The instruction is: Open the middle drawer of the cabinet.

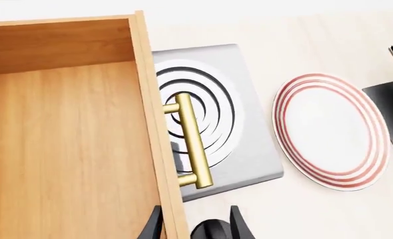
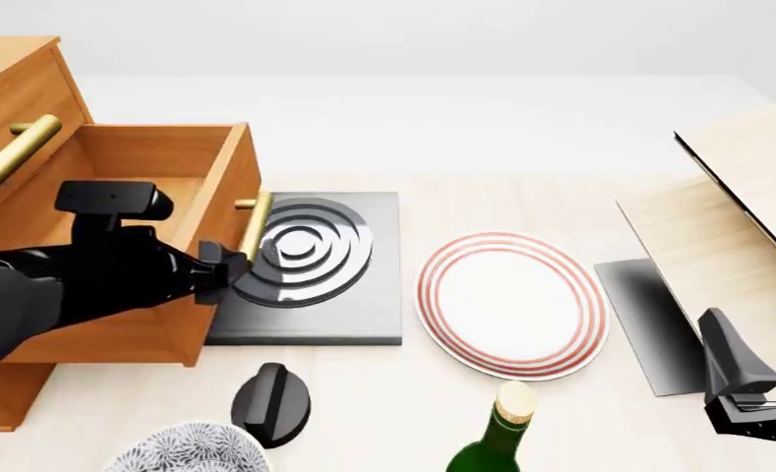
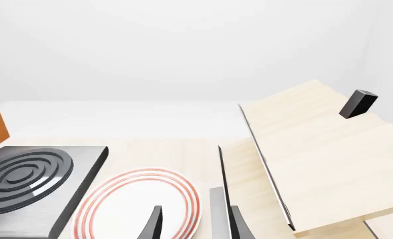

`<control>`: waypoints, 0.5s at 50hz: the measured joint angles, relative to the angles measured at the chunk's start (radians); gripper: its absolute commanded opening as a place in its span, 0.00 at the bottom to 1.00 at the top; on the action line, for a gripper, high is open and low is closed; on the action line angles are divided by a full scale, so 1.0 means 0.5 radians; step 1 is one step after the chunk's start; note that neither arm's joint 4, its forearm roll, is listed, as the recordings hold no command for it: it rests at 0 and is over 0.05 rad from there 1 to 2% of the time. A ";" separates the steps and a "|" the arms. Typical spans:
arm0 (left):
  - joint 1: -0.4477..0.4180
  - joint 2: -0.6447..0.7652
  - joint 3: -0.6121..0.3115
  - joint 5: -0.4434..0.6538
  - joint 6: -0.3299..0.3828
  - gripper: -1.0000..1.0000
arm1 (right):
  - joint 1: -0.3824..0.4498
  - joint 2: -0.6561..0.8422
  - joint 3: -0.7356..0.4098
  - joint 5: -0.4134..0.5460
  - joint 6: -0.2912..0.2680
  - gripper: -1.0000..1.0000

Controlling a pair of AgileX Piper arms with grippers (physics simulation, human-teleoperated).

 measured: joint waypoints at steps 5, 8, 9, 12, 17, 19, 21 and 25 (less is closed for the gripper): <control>-0.009 0.003 -0.006 0.005 -0.057 1.00 | 0.000 0.000 0.000 0.000 0.000 1.00; -0.014 0.004 -0.008 0.008 -0.082 1.00 | 0.000 0.000 0.000 0.000 0.000 1.00; -0.014 0.004 -0.008 0.010 -0.088 1.00 | 0.000 0.000 0.000 0.000 0.000 1.00; -0.018 0.005 -0.010 0.012 -0.105 1.00 | 0.000 0.000 0.000 0.000 0.000 1.00; -0.022 0.006 -0.012 0.016 -0.127 1.00 | 0.000 0.000 0.000 0.000 0.000 1.00; -0.023 0.006 -0.012 0.016 -0.132 1.00 | 0.000 0.000 0.000 0.000 0.000 1.00; -0.024 0.005 -0.012 0.017 -0.136 1.00 | 0.000 0.000 0.000 0.000 0.000 1.00; -0.024 -0.007 -0.007 0.018 -0.114 1.00 | 0.000 0.000 0.000 0.000 0.000 1.00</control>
